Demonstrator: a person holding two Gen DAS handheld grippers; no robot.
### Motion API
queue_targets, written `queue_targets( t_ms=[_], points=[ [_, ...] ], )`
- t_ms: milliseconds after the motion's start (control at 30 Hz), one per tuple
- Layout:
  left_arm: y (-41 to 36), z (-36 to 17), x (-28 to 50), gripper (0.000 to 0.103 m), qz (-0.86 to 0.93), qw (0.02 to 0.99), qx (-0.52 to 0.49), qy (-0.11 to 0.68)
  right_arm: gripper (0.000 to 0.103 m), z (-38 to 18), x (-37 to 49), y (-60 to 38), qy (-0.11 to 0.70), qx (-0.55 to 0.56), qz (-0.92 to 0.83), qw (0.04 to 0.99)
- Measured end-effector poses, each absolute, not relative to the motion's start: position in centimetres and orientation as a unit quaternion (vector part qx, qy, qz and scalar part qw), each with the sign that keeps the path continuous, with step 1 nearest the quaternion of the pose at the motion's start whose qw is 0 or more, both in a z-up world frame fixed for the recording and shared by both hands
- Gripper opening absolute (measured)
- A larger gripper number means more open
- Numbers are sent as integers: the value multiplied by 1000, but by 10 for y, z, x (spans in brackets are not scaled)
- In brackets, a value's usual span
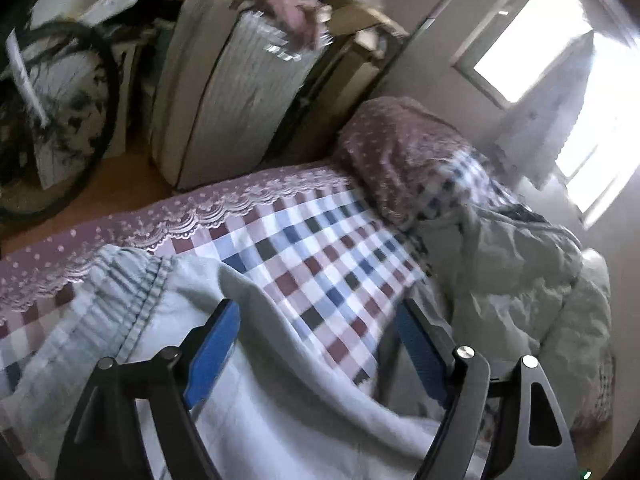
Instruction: Fold clothes
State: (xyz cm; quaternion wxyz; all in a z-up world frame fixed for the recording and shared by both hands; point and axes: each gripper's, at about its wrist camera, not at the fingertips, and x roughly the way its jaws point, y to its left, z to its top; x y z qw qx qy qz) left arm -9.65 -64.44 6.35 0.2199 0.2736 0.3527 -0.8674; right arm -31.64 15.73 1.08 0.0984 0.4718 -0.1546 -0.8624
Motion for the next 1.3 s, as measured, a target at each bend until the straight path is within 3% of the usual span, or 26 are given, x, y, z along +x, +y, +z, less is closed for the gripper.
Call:
queue_targets(
  t_ms=[300, 467, 700, 800, 1033, 1200, 1300],
  points=[
    [-489, 108, -26, 85, -918, 76, 246, 300, 92, 13, -254, 219, -234, 470, -846, 89],
    [-363, 89, 18, 87, -923, -33, 255, 287, 91, -14, -241, 223, -261, 463, -842, 89],
    [-251, 41, 12, 87, -927, -96, 268, 243, 70, -48, -257, 206, -275, 477, -830, 85],
    [-235, 24, -7, 87, -923, -114, 272, 249, 68, -52, -260, 202, -275, 480, -827, 94],
    [-218, 5, -51, 87, -935, -39, 289, 202, 64, -61, -266, 195, -281, 486, -820, 111],
    [-223, -11, -60, 87, -923, -19, 309, 229, 67, -68, -271, 193, -304, 463, -826, 99],
    [-228, -13, -60, 87, -922, -16, 298, 247, 65, -54, -267, 191, -341, 447, -815, 142]
  ],
)
